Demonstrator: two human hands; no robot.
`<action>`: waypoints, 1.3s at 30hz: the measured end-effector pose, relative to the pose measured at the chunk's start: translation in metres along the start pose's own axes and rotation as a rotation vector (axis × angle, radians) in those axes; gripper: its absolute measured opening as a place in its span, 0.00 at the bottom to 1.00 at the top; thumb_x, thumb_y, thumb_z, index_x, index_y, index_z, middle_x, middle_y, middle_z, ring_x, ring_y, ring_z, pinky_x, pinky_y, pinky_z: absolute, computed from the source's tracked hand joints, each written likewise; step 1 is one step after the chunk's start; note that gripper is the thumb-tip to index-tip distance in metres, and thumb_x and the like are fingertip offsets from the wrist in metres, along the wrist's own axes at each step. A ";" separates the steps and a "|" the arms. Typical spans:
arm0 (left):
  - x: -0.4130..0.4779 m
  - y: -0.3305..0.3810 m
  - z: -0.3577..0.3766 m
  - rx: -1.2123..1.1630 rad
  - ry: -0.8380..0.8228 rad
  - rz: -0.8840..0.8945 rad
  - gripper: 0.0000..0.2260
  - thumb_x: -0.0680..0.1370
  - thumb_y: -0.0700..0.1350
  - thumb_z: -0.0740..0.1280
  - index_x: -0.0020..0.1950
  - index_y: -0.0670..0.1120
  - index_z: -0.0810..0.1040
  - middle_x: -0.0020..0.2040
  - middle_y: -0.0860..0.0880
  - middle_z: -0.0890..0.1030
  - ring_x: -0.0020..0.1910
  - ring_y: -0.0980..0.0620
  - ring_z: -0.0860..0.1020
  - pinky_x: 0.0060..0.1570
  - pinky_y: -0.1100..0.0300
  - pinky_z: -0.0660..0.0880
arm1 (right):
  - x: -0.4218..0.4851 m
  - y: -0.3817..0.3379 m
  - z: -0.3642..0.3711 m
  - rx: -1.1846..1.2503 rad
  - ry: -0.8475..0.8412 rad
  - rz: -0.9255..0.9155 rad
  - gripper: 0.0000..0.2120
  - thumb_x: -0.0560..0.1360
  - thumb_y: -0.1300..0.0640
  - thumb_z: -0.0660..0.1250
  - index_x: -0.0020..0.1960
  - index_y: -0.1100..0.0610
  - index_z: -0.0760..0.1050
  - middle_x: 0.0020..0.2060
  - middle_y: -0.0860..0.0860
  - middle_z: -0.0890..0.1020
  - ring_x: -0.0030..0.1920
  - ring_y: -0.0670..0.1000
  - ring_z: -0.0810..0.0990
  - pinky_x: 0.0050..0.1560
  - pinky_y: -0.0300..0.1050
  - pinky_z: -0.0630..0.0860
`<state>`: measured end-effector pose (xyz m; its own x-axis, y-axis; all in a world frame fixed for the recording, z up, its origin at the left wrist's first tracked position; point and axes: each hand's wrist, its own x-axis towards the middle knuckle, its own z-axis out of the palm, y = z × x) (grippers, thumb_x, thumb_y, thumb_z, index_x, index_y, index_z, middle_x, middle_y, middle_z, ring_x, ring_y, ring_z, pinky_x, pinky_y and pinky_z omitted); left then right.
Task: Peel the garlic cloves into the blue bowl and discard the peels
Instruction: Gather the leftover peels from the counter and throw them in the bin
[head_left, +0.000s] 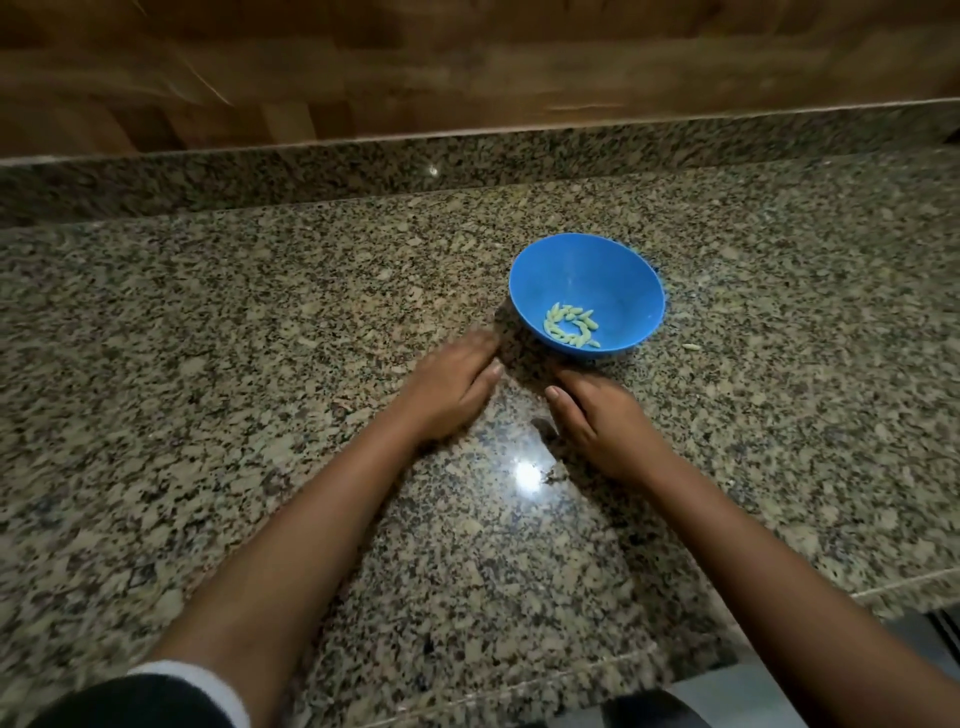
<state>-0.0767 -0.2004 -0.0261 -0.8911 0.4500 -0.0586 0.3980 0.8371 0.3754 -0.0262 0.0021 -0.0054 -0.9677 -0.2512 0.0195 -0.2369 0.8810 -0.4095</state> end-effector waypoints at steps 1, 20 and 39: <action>0.003 -0.005 -0.001 -0.002 0.026 -0.061 0.25 0.82 0.56 0.46 0.77 0.47 0.50 0.77 0.49 0.51 0.76 0.53 0.48 0.71 0.56 0.43 | -0.003 0.002 -0.001 -0.004 0.003 -0.004 0.22 0.78 0.45 0.50 0.51 0.61 0.73 0.44 0.57 0.79 0.46 0.58 0.76 0.46 0.51 0.73; -0.045 0.088 0.043 -0.026 0.035 -0.261 0.25 0.82 0.56 0.40 0.77 0.48 0.47 0.77 0.50 0.48 0.76 0.55 0.45 0.73 0.55 0.40 | -0.048 0.062 -0.009 -0.154 -0.195 0.007 0.40 0.75 0.32 0.42 0.77 0.58 0.45 0.77 0.55 0.48 0.76 0.52 0.46 0.75 0.50 0.45; -0.076 0.139 0.061 -0.636 0.476 -0.448 0.23 0.80 0.55 0.50 0.74 0.49 0.63 0.73 0.48 0.65 0.71 0.54 0.64 0.69 0.57 0.61 | -0.046 0.046 -0.008 -0.111 -0.317 -0.383 0.49 0.70 0.28 0.51 0.76 0.59 0.38 0.76 0.56 0.45 0.76 0.53 0.45 0.72 0.46 0.41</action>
<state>0.0594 -0.0990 -0.0256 -0.9854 -0.1695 0.0130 -0.0763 0.5093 0.8572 0.0069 0.0572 -0.0181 -0.7402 -0.6584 -0.1361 -0.5937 0.7351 -0.3273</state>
